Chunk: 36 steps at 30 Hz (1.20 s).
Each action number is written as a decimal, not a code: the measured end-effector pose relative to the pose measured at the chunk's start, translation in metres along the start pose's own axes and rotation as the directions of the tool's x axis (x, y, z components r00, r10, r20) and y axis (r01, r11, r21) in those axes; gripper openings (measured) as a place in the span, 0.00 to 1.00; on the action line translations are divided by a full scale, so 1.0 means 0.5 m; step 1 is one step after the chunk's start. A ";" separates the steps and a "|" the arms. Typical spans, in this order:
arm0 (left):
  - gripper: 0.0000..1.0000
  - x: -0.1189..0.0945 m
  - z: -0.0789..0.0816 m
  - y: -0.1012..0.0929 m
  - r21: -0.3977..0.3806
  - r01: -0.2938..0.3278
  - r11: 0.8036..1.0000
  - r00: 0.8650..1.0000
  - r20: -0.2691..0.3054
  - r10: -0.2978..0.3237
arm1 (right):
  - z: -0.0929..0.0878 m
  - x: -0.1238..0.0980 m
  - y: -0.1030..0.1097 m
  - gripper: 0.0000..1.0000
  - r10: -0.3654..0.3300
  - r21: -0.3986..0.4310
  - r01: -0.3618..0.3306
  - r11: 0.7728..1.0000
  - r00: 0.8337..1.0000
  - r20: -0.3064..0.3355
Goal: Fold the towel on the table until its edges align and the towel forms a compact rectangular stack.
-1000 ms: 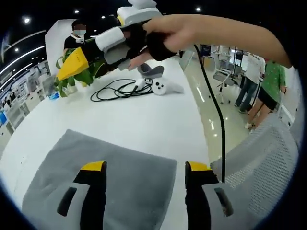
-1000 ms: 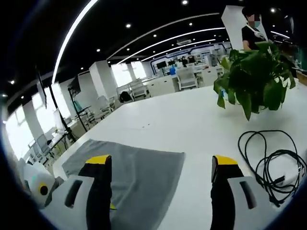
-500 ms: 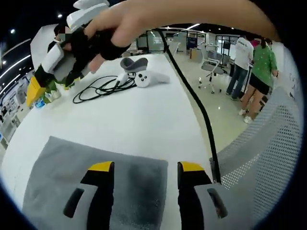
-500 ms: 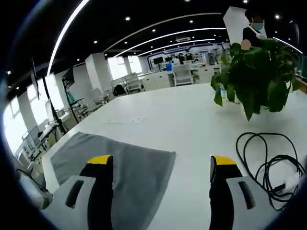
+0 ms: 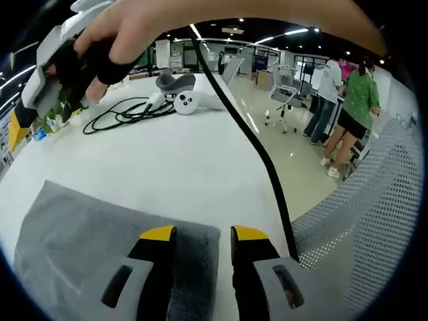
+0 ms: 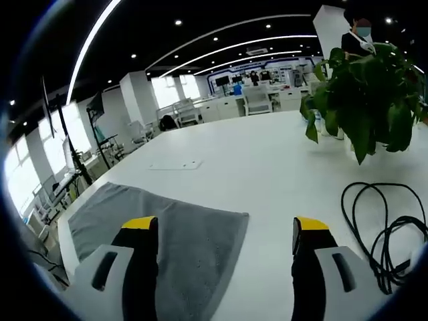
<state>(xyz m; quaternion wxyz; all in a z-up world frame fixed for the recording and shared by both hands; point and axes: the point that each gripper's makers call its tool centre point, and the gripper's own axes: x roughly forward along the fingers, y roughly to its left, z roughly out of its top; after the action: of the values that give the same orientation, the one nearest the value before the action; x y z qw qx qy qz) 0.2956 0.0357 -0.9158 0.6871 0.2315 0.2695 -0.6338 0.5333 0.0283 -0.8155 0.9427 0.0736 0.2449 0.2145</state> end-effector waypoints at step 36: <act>0.08 -0.001 0.009 0.015 0.092 -0.018 0.996 0.998 0.068 0.012 | -0.075 0.157 -0.014 0.67 -0.050 -0.219 0.013 0.976 0.985 -0.164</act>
<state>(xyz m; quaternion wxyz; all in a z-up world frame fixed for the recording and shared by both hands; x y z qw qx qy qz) 0.3033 0.0338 -0.9125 0.6892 0.2434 0.2149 -0.6478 0.5794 0.0578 -0.8836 0.9243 -0.0521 0.2997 0.2305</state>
